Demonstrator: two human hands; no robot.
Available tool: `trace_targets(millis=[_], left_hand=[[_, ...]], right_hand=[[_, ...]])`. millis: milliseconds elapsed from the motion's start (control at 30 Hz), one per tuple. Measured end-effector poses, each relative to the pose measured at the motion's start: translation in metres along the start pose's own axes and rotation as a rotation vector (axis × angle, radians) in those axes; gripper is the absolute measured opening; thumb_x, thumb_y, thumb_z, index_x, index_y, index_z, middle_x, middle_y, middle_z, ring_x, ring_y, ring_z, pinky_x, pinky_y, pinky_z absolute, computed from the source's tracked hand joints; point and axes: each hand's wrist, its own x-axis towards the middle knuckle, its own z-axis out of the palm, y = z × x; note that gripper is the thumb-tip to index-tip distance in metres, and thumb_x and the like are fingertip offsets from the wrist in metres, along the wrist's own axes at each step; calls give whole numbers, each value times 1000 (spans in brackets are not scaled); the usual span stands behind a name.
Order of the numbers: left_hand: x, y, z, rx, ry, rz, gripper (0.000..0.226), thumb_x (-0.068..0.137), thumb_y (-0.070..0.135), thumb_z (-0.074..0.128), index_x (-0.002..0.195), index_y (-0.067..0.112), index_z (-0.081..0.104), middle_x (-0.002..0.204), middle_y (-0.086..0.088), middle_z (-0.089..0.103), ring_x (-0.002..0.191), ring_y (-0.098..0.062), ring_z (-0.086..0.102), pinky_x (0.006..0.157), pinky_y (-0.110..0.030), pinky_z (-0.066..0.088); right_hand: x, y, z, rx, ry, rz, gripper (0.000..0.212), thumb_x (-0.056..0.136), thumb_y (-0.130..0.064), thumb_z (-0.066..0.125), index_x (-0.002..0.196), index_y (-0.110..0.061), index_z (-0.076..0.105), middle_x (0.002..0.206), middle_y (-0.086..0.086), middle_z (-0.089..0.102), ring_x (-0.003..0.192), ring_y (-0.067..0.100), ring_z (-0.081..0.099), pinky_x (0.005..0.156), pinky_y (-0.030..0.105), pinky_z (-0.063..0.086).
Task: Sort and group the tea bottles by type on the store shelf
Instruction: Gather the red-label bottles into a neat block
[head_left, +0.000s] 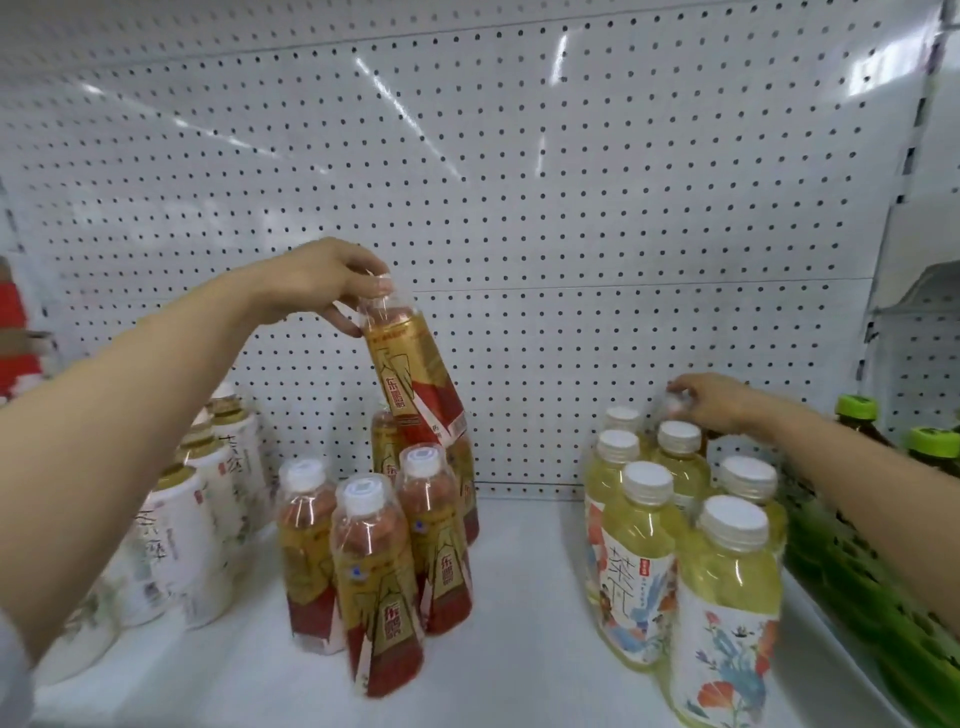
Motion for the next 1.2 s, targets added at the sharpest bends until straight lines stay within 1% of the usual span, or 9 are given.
trace_targets(millis=[167,267,333,433,533,767,1033,1133,1200], left_hand=[[-6,-13,-26,-41,135,6,35,99,22,61,131,8,58,116,-8,64,106,-26,65,75,-39,63],[-3,-20,-36,8,216,14,34,99,24,60,131,10,60,114,-7,62,108,-27,63,81,-46,60],[-1,-25,-33,78,218,10,34,100,23,59,132,11,59,116,-8,60,106,-28,63,75,-40,60],[1,-39,-13,223,136,7,37,100,23,58,135,12,56,122,-9,57,99,-26,63,73,-39,61],[3,-62,13,239,33,-4,38,100,23,58,136,11,55,122,-8,58,93,-19,64,78,-43,62],[0,-100,61,205,-121,-45,42,99,25,60,139,13,52,123,-8,52,98,-27,64,80,-43,62],[-10,-130,87,114,-148,-90,44,94,23,67,136,15,56,125,-8,53,106,-27,60,91,-48,57],[-15,-131,77,-20,-199,-122,42,91,33,71,131,23,61,129,-4,59,110,-20,62,98,-46,54],[-29,-132,70,-238,-214,-177,46,95,46,62,138,28,56,133,2,60,111,-16,66,98,-45,53]], right_hand=[[-7,-4,-4,152,70,16,55,84,-22,75,134,-11,53,129,14,55,98,23,55,69,28,49],[-14,-18,-23,225,183,-49,48,90,-12,69,135,-11,54,135,16,53,102,23,50,79,35,47],[-21,-36,-41,305,241,-115,52,88,-14,72,137,-13,53,137,15,52,107,24,50,84,38,47],[-33,-74,-66,357,308,-231,58,83,-24,78,136,-18,55,141,9,52,121,28,51,90,39,46],[-37,-108,-80,389,350,-316,50,88,-22,73,135,-20,57,141,7,52,119,24,51,85,35,43],[-43,-169,-50,416,159,-358,56,84,-16,76,137,-13,56,138,8,53,121,27,54,100,44,51],[-58,-202,46,207,-171,-296,55,87,-13,71,138,-11,52,135,7,55,105,22,60,76,27,53],[-65,-204,71,216,-174,-272,49,87,-9,69,134,-10,54,130,9,57,104,21,59,80,28,53],[-70,-204,84,262,-129,-262,47,87,-10,69,132,-10,55,128,9,59,91,14,59,68,20,48]])
